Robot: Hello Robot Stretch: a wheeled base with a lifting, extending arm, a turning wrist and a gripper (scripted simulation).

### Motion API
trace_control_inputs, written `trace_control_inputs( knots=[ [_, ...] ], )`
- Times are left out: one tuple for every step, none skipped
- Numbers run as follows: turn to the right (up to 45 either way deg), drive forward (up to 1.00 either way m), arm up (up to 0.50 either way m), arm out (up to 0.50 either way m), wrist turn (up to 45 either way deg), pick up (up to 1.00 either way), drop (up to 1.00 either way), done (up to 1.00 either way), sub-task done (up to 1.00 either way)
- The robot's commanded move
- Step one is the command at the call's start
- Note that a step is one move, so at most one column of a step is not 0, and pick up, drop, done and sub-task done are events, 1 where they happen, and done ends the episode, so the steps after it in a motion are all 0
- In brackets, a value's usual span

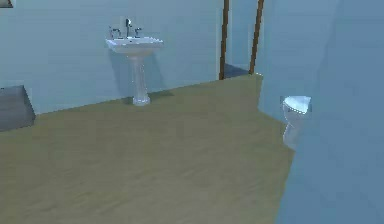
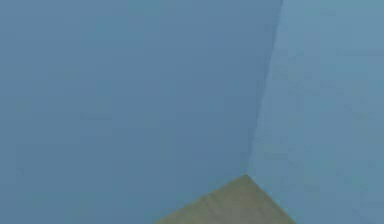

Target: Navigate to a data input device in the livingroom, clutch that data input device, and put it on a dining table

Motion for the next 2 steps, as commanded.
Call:
trace_control_inputs(
  knots=[
    [-9.0, 0.00, 0.00, 0.00, 0.0, 0.00, 0.00, 0.00, 0.00],
    [-3.0, 0.00, 0.00, 0.00, 0.0, 0.00, 0.00, 0.00, 0.00]
  ],
)
